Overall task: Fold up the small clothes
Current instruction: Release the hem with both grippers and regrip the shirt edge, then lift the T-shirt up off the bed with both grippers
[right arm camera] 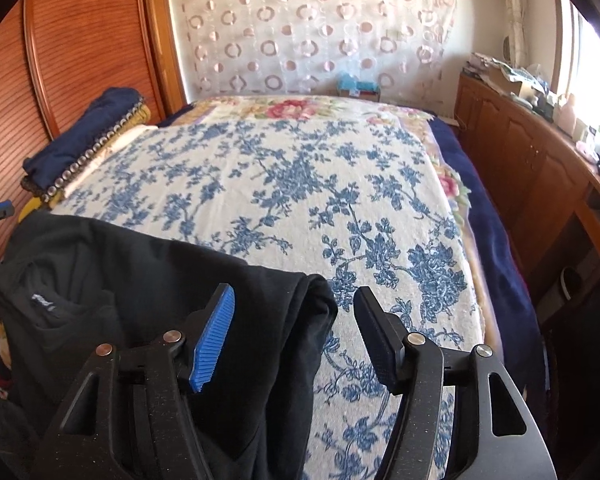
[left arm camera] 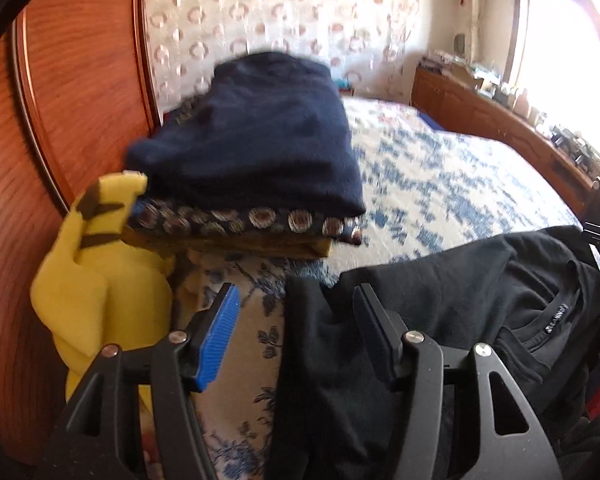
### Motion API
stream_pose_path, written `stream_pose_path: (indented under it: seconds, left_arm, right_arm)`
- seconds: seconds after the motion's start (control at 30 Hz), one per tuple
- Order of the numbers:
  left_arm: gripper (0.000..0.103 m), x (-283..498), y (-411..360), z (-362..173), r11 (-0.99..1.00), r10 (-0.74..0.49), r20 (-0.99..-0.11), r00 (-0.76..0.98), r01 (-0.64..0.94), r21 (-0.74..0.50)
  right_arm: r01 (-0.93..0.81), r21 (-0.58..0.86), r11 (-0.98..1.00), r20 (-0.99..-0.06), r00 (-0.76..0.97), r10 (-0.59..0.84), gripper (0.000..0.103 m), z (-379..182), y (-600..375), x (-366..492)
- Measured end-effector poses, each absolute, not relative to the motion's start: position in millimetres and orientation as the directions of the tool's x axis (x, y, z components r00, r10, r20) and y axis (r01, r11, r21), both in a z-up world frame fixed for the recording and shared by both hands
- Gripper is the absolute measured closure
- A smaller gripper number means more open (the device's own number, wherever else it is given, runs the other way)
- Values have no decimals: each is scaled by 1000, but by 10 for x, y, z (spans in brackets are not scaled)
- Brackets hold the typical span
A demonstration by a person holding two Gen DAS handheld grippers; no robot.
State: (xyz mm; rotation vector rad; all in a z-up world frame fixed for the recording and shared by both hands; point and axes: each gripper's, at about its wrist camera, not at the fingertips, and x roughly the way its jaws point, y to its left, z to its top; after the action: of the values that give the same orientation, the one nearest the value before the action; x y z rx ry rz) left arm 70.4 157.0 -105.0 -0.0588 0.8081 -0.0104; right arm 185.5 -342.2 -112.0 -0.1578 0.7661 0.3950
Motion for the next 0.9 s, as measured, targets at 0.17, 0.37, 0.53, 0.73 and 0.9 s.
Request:
stream_pose_path:
  seconds: [0.17,0.37,0.53,0.73,0.9]
  left_arm:
    - [45,829,1559,-1226,999,-27,-769,639,-18,-49]
    - [44,836,1583,-1331,996,-45,-781,623,-28,-79]
    - [44,854,1595,-1344,995,-57,-781,622,-28,-95]
    - [44,948,1593,-1315,996,-75,-803,591,3,-91]
    - [81,928,1521,-1283,987,-162,-800,578,76,-145]
  right_arm:
    - [-401,5,916,-739,615,273,40,-1272,-3405,1958]
    - [-402,9,916,-751,602,272,39,-1365,-3388,1973]
    - [-401,-32,916,-749,617,244,38,-1386,-3333,1965]
    - [-405,-30,914,-751,613,247,40,-1389,-3344,1971]
    - [-482,36,875,-760,556,338,91,-1380,-3272,1928]
